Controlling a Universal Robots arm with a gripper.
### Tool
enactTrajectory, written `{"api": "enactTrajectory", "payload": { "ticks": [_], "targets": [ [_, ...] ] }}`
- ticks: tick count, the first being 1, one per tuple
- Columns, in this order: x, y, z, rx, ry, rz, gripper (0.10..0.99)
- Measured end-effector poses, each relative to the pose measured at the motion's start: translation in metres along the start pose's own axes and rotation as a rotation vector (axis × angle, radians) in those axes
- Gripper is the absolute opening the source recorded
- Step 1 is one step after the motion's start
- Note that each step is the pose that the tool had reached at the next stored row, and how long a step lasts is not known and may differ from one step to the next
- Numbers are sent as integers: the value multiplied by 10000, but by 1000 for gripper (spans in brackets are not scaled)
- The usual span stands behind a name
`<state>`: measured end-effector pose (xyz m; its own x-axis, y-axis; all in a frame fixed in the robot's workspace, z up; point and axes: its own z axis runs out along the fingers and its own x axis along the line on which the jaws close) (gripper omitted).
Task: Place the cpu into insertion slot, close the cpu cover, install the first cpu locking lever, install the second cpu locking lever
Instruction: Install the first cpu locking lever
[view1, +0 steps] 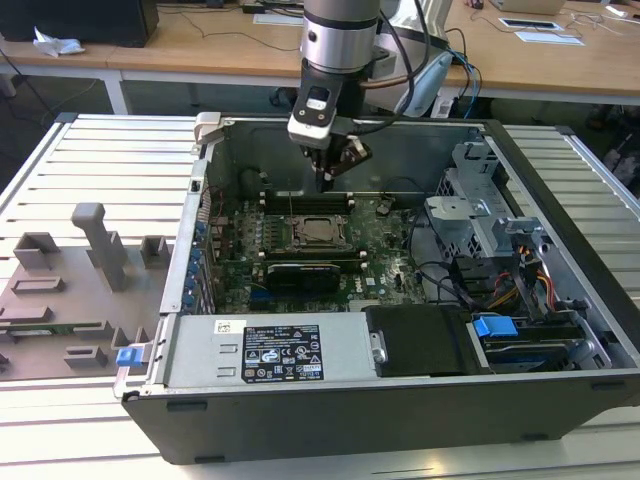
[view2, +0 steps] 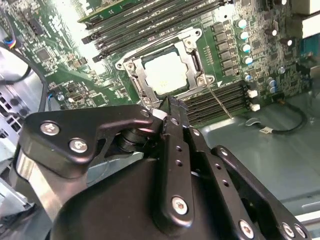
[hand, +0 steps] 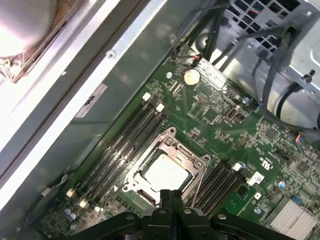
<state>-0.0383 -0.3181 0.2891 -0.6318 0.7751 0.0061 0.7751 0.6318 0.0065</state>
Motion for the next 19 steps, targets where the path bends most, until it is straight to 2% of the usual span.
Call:
{"api": "enactTrajectory", "payload": {
  "ticks": [9, 19],
  "targets": [
    [0, 0, 0, 8, 8, -1276, 106],
    [0, 0, 0, 19, 21, -3174, 106]
  ]
}}
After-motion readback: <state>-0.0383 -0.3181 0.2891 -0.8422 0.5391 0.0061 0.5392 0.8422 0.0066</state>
